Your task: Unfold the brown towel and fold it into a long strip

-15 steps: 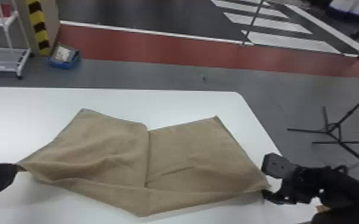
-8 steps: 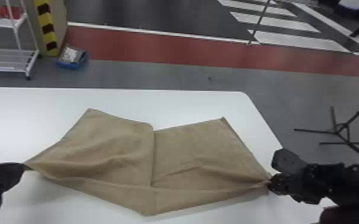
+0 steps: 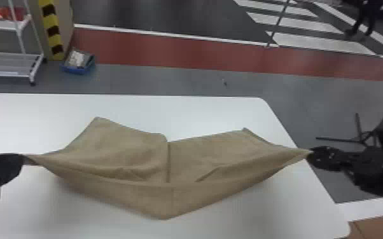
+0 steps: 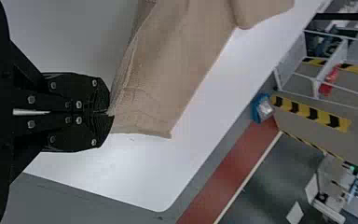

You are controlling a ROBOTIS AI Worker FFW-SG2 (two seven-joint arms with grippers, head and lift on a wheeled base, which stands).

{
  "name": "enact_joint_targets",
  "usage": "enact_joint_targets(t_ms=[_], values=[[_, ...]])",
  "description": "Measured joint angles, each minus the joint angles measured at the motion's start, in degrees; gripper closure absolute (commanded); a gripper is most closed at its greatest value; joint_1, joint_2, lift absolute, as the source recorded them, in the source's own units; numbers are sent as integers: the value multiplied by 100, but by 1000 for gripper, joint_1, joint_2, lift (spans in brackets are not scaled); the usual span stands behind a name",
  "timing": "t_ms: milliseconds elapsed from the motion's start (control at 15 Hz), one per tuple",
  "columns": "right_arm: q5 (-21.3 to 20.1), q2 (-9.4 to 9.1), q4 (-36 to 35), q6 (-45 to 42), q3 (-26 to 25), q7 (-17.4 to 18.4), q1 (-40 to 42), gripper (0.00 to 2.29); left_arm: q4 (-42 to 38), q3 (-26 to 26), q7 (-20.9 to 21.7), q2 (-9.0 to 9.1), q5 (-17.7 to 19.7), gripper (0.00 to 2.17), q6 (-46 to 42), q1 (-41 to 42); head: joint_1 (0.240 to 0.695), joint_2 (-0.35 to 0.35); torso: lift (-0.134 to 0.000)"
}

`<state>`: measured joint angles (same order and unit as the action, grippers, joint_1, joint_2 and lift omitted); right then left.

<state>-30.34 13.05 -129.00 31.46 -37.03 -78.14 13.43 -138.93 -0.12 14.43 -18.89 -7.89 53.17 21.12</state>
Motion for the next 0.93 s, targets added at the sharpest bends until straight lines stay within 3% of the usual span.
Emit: enact_joint_targets(t_ms=[133, 200, 267, 333, 467, 533, 667, 867, 933], values=[[372, -100, -311, 666, -77, 2, -402, 2040, -192, 69, -7, -28, 12, 1315, 23, -219, 695, -215, -123], [437, -146, -379, 955, -32, 126, -642, 2155, -225, 67, -7, -33, 45, 1318, 34, -443, 695, -206, -123], [451, -173, -395, 1176, 66, 407, -845, 2246, -181, 45, 7, -24, 118, 1318, 46, -706, 695, -203, -123], [434, -197, -360, 1388, 250, 911, -1056, 2246, -2, 12, -5, 30, 257, 1318, 63, -1076, 669, -206, -123], [297, -234, -21, 1602, 751, 1912, -1448, 2246, 709, -80, 16, 312, 508, 1318, 74, -1997, 617, -209, -123], [199, -250, 204, 1650, 973, 2190, -1671, 2246, 1121, -133, 57, 481, 552, 1318, 71, -2443, 599, -207, -123], [-7, -270, 831, 1876, 1439, 2572, -2331, 2250, 2161, -261, 59, 763, 693, 1318, 44, -3468, 536, -194, -123], [-182, -282, 1835, 2176, 1910, 3115, -3509, 2250, 3673, -445, -24, 1006, 816, 1318, -146, -4924, 467, -184, -123], [-209, -284, 2077, 2221, 1981, 3266, -3867, 2250, 4012, -458, -26, 1077, 823, 1318, -192, -5294, 408, -183, -123]])
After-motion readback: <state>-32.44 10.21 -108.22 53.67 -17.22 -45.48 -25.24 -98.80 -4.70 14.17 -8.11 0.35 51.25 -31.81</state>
